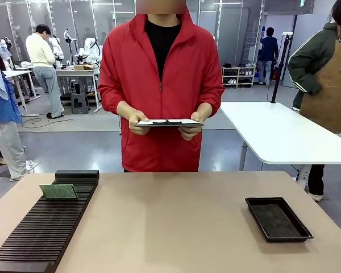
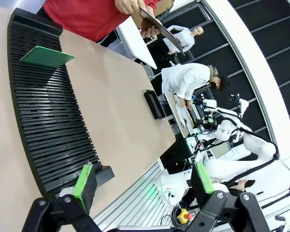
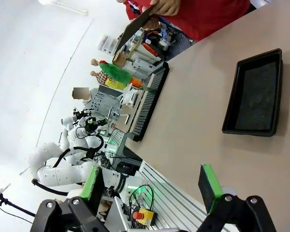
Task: Inspect the PCB.
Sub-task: Pick up the Blank PCB and present it to the human.
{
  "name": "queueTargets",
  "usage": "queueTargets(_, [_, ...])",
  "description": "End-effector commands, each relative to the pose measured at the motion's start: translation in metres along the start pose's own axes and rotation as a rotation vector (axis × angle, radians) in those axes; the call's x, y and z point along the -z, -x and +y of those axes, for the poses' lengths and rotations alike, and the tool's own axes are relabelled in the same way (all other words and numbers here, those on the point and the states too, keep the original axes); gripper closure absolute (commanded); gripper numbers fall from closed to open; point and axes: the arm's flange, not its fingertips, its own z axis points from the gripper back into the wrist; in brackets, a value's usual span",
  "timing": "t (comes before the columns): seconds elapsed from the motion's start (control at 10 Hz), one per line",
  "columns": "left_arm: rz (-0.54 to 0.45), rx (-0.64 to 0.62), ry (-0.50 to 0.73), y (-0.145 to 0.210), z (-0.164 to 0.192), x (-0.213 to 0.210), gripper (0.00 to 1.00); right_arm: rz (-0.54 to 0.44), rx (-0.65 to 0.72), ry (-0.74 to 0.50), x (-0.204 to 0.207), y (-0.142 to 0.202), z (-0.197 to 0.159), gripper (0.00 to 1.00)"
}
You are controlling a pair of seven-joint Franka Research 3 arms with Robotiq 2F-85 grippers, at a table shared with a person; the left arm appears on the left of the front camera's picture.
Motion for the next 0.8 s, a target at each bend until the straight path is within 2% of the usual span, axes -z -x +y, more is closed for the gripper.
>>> queueTargets(0.0, [-0.005, 0.013, 0.021, 0.000, 0.001, -0.001, 0.00, -0.007, -0.010, -0.011, 0.000, -0.001, 0.001, 0.00])
queueTargets(0.1, [0.000, 0.000, 0.000, 0.000, 0.000, 0.000, 0.00, -0.007, -0.010, -0.011, 0.000, -0.001, 0.001, 0.00])
queueTargets(0.3, [0.066, 0.283, -0.237, -0.022, -0.037, 0.006, 0.00, -0.007, -0.010, -0.011, 0.000, -0.001, 0.001, 0.00])
queueTargets(0.4, [0.119, 0.409, -0.360, -0.035, -0.044, 0.036, 0.00, -0.007, -0.010, -0.011, 0.000, -0.001, 0.001, 0.00])
queueTargets(0.5, [0.220, 0.558, -0.502, -0.047, -0.047, 0.072, 0.00, -0.007, -0.010, -0.011, 0.000, -0.001, 0.001, 0.00])
queueTargets(0.7, [0.330, 0.778, -0.598, -0.074, -0.062, 0.117, 0.00, -0.007, -0.010, -0.011, 0.000, -0.001, 0.001, 0.00])
